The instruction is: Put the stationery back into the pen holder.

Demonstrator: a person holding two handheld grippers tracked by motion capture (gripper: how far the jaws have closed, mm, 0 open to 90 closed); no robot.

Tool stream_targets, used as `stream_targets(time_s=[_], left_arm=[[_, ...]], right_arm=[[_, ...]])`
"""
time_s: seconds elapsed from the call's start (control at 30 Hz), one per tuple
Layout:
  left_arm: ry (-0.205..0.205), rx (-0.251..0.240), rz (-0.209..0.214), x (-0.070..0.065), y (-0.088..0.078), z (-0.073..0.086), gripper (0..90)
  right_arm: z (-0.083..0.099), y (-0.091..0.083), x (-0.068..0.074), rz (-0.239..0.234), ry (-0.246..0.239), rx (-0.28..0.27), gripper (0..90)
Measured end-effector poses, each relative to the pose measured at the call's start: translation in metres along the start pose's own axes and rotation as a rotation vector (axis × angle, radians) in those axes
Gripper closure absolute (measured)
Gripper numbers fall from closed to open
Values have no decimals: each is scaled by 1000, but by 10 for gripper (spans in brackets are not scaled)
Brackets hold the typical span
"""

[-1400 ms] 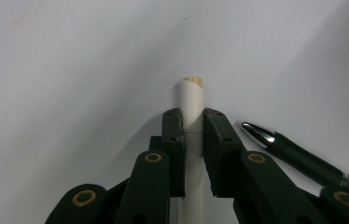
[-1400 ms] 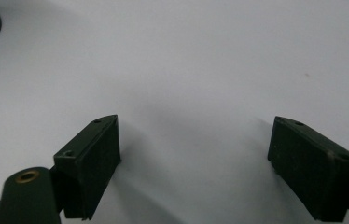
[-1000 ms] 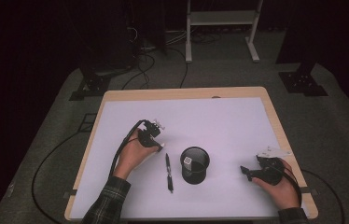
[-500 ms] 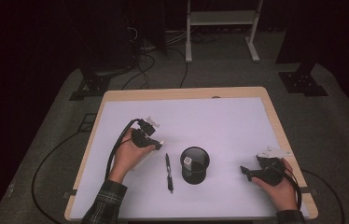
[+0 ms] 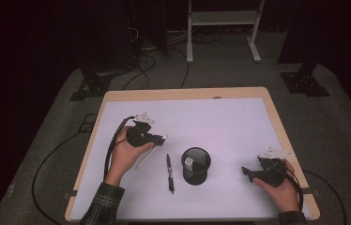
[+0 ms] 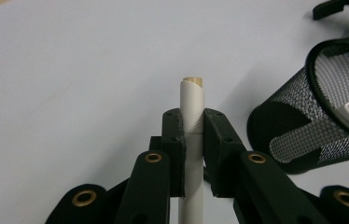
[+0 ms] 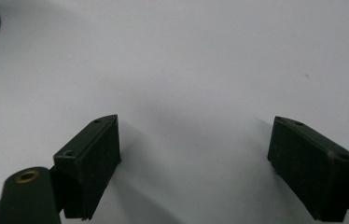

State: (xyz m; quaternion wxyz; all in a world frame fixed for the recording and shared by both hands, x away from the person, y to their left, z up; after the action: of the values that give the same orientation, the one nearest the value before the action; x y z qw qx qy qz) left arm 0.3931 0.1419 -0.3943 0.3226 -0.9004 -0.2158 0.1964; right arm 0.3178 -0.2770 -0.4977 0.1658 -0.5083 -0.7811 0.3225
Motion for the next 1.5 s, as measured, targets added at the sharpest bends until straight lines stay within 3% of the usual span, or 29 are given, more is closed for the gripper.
stream_targets(time_s=[0.23,0.43,0.73,1.03,1.5], left_arm=[[6,-89,26,-6,-8,-6,790],[34,-131,41,-11,-14,-12,790],[69,-223,85,-29,-24,-26,789],[101,-256,114,-42,-28,-37,790],[111,-311,158,-54,-29,-46,789]], right_arm=[[0,0,0,-1,-1,1,159],[0,0,0,0,2,0,159],[0,0,0,1,3,0,159],[0,0,0,1,1,0,159],[0,0,0,0,2,0,159]])
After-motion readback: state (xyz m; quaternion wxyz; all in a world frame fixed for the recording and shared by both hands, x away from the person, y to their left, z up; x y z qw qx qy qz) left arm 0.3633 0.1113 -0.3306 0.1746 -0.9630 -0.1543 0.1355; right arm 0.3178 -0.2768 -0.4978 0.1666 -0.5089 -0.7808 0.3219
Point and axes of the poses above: each handheld gripper's, and its own axes: y roughly forward along the jaws, z roughly out of its underside, x roughly to its left, the point moved 2 cm from there along y, roughly forward along the jaws, and after that the axes turned 7 degrees about z, right-handed, at the moved point
